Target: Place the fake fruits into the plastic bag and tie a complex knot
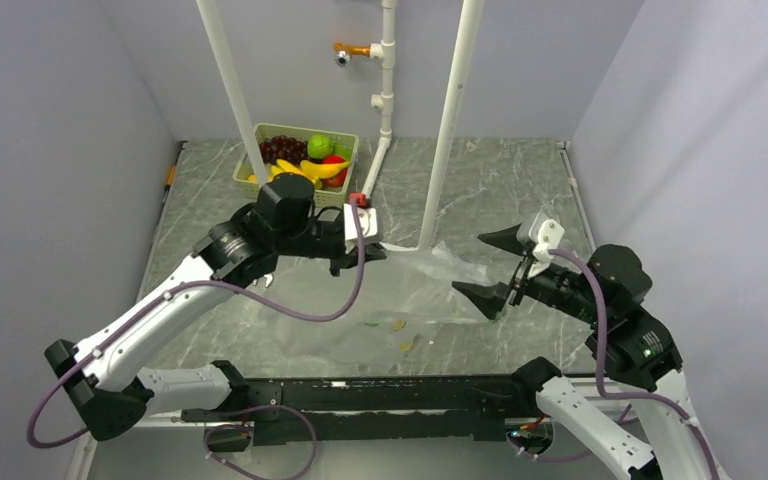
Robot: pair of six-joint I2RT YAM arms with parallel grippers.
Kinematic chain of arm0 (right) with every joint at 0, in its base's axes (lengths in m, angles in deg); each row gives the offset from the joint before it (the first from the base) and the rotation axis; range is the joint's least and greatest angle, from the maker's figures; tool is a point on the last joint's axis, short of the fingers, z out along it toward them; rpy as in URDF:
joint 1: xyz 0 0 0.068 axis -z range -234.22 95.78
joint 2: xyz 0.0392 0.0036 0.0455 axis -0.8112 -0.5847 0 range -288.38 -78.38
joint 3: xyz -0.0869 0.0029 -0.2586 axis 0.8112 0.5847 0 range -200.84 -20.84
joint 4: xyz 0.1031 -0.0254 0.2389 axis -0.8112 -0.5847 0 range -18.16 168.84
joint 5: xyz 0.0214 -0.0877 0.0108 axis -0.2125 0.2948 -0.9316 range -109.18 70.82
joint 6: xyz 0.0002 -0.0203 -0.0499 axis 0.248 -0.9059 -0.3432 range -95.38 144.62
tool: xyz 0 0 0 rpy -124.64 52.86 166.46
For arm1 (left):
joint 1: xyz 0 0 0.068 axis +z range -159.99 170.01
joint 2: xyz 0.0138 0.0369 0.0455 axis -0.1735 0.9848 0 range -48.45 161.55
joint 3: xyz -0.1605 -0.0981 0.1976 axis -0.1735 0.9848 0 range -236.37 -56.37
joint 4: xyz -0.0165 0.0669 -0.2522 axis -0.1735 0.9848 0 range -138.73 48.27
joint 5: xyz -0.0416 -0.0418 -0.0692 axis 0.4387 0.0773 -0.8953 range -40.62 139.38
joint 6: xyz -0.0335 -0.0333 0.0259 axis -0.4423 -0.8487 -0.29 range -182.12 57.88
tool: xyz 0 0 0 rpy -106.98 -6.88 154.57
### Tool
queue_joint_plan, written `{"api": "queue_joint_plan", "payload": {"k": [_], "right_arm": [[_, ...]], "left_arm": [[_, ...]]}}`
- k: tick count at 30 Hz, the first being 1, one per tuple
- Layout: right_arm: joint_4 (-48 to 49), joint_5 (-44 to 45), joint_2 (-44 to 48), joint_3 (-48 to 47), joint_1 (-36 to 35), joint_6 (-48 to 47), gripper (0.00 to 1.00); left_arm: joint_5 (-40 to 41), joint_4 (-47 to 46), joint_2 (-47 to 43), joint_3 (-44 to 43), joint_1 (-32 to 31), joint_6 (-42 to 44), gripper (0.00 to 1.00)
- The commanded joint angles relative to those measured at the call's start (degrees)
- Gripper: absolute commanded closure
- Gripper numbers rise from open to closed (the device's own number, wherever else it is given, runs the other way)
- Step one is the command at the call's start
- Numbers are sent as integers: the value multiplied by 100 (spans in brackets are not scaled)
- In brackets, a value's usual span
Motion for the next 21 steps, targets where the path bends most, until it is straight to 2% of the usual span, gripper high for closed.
{"api": "queue_joint_plan", "payload": {"k": [1, 5, 8, 15, 21], "right_arm": [[-339, -1088, -61, -767, 11, -232, 0], [-704, -1068, -657, -1392, 12, -70, 0], [-785, -1155, -971, -1539, 10, -171, 0], [-654, -847, -1282, -1177, 2, -425, 0], [-38, -882, -1379, -797, -5, -718, 0]], "left_arm": [[90, 94, 329, -605, 22, 678, 94], [172, 293, 543, -846, 22, 1063, 97], [109, 317, 606, -881, 12, 1033, 99], [-111, 277, 775, -1160, -10, 791, 99], [-888, 230, 840, -1098, -34, 1381, 100]]}}
